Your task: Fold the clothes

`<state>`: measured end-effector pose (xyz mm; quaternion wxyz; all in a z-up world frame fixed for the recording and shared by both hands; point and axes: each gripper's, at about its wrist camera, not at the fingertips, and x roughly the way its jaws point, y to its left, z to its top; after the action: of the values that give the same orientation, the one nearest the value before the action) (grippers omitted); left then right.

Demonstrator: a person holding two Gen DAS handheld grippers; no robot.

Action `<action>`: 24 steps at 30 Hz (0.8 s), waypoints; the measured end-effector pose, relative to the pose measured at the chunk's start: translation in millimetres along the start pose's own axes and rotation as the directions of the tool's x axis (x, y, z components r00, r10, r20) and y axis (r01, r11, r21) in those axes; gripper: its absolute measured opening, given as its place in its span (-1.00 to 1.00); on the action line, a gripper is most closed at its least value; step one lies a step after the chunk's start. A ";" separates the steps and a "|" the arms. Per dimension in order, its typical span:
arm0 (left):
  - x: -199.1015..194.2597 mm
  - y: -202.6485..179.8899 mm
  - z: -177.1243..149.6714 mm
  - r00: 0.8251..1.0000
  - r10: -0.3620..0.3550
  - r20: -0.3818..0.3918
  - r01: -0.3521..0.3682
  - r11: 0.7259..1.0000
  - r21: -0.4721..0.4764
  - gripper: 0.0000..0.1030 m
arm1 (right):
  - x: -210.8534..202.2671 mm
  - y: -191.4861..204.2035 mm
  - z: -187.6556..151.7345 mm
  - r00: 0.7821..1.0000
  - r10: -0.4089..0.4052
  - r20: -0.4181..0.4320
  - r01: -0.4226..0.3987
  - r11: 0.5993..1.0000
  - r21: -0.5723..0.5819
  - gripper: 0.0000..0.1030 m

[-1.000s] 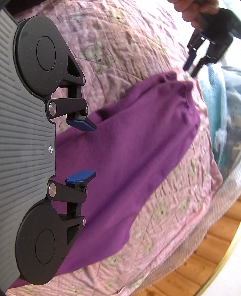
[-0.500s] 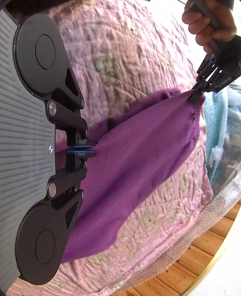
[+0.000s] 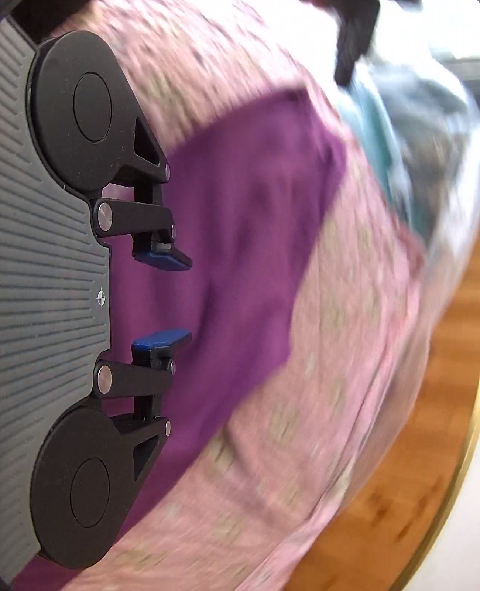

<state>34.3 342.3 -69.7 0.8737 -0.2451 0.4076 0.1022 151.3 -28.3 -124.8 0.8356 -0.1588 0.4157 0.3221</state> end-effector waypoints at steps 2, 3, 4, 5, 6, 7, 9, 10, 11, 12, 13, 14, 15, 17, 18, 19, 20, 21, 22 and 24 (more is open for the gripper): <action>33.8 -29.3 7.8 0.994 -0.094 -0.051 0.096 0.995 0.036 -0.35 | 13.8 -31.2 -9.4 0.994 -0.105 -0.026 0.107 0.991 0.078 -0.28; 54.7 -40.0 5.6 0.989 -0.114 -0.089 0.120 0.991 0.061 -0.35 | 19.8 -45.6 -15.5 0.988 -0.150 -0.039 0.154 0.981 0.114 -0.28; 75.0 -49.8 3.3 0.984 -0.127 -0.126 0.138 0.987 0.086 -0.35 | 22.8 -58.4 -25.5 0.983 -0.174 -0.058 0.180 0.973 0.144 -0.31; 91.5 -53.5 -0.3 0.984 -0.094 -0.151 0.112 0.987 0.116 -0.35 | 25.8 -71.2 -35.6 0.977 -0.197 -0.078 0.207 0.963 0.174 -0.30; 107.9 -57.2 -3.8 0.983 -0.061 -0.176 0.087 0.985 0.146 -0.36 | 28.8 -84.0 -45.7 0.971 -0.218 -0.098 0.234 0.951 0.202 -0.30; 122.6 -59.3 -7.2 0.980 -0.030 -0.196 0.064 0.983 0.172 -0.41 | 23.4 -93.0 -63.0 0.973 -0.211 -0.093 0.227 0.947 0.226 -0.30; 128.8 -41.9 -11.0 0.980 -0.018 -0.196 0.048 0.987 0.151 -0.83 | 12.6 -110.9 -97.5 0.977 -0.197 -0.083 0.212 0.938 0.274 -0.24; 131.3 -33.5 -12.3 0.980 -0.014 -0.198 0.042 0.990 0.138 -0.84 | 2.9 -111.6 -110.1 0.978 -0.194 -0.074 0.207 0.938 0.277 -0.24; 130.8 -27.3 -10.2 0.977 -0.024 -0.211 0.048 0.993 0.111 -0.92 | -6.8 -112.3 -122.7 0.980 -0.190 -0.065 0.201 0.939 0.280 -0.24; 130.2 -22.4 -8.1 0.975 -0.030 -0.222 0.051 0.995 0.090 -0.92 | -15.2 -113.0 -130.7 0.982 -0.179 -0.061 0.189 0.938 0.289 -0.24; 129.2 -26.1 -6.3 0.973 -0.013 -0.230 0.041 0.993 0.115 -0.92 | -23.6 -113.7 -138.6 0.984 -0.169 -0.058 0.178 0.938 0.298 -0.24; 127.9 -30.8 -4.5 0.972 0.005 -0.236 0.029 0.990 0.140 -0.93 | -29.3 -115.0 -139.7 0.984 -0.167 -0.065 0.179 0.942 0.285 -0.24; 124.1 -41.6 -3.1 0.972 0.031 -0.233 0.011 0.984 0.175 -0.91 | -34.9 -116.3 -140.7 0.984 -0.166 -0.071 0.179 0.945 0.272 -0.28; 111.5 -68.0 -2.1 0.978 0.024 -0.205 0.024 0.973 0.229 -0.73 | -49.4 -126.7 -135.6 0.979 -0.199 -0.030 0.200 0.942 0.269 -0.27; 104.0 -83.6 -2.7 0.982 -0.004 -0.187 0.051 0.968 0.248 -0.72 | -58.0 -133.0 -133.7 0.975 -0.224 -0.003 0.216 0.937 0.275 -0.19; 101.9 -102.0 -6.5 0.981 -0.046 -0.189 0.094 0.963 0.254 -0.70 | -64.6 -143.9 -132.8 0.963 -0.268 -0.001 0.257 0.923 0.286 -0.17; 99.7 -120.4 -10.3 0.978 -0.087 -0.191 0.136 0.956 0.260 -0.65 | -68.4 -158.0 -134.0 0.950 -0.312 -0.015 0.302 0.904 0.303 -0.16; 98.2 -138.7 -14.3 0.972 -0.127 -0.195 0.177 0.947 0.266 -0.57 | -70.2 -176.0 -138.3 0.936 -0.351 -0.035 0.343 0.880 0.328 -0.16; 101.7 -156.6 -20.1 0.966 -0.157 -0.208 0.212 0.936 0.281 -0.53 | -70.1 -195.7 -149.2 0.917 -0.394 -0.067 0.391 0.848 0.358 -0.16; 117.4 -193.4 -36.3 0.953 -0.192 -0.234 0.260 0.914 0.311 -0.52 | -69.2 -235.8 -173.7 0.868 -0.474 -0.148 0.490 0.768 0.413 -0.19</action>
<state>159.4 155.1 -112.4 0.8636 -0.1461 0.4729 -0.0963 175.6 -324.0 -175.0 0.8964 -0.0739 0.4370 -0.0077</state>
